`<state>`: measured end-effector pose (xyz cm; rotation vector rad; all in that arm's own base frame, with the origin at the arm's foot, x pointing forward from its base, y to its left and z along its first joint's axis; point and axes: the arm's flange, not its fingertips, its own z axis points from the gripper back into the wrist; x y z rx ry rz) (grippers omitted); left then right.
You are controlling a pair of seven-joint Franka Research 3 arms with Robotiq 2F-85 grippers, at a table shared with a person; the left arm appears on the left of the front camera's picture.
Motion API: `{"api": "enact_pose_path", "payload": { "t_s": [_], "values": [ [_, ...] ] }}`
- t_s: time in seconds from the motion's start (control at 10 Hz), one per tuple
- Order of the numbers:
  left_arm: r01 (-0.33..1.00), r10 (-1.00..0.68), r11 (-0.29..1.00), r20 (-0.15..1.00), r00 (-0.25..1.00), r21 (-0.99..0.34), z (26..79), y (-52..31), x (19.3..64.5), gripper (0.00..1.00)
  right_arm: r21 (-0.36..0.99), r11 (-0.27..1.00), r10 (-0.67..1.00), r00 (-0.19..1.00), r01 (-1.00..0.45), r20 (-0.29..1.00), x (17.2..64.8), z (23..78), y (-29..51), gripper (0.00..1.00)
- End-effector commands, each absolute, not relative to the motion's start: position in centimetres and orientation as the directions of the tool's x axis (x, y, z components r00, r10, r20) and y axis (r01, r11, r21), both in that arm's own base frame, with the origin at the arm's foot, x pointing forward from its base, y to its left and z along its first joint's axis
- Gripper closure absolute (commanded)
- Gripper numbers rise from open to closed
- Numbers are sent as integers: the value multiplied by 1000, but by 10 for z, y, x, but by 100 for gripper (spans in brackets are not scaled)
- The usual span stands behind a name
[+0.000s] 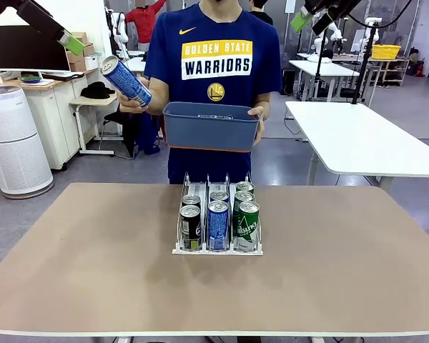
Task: Fill the beverage cans into the dispenser.
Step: Pick up the Ionic drink handed by the human.
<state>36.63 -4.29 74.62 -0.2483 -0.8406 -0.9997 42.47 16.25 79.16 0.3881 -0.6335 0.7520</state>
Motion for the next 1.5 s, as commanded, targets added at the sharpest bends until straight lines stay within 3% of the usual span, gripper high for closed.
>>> {"api": "enact_pose_path", "payload": {
  "t_s": [0.0, 0.2, 0.6, 1.2, 1.4],
  "values": [
    [789, -697, 547, 674, 244, 279, 731, -41, 388, 0, 106, 677, 506, 565, -728, 651, 424, 791, 162, 0],
    [767, -722, 551, 650, 240, 330, 728, -45, 400, 0, 106, 677, 506, 565, -728, 651, 424, 791, 162, 0],
    [797, -716, 523, 663, 218, 303, 714, -52, 438, 0, 106, 677, 506, 565, -728, 651, 424, 791, 162, 0],
    [790, -717, 540, 649, 253, 289, 709, -58, 438, 0, 106, 677, 506, 565, -728, 651, 424, 791, 162, 0],
    [782, -685, 550, 694, 221, 293, 701, -59, 443, 0, 106, 677, 506, 565, -728, 651, 424, 791, 162, 0]
  ]
}}
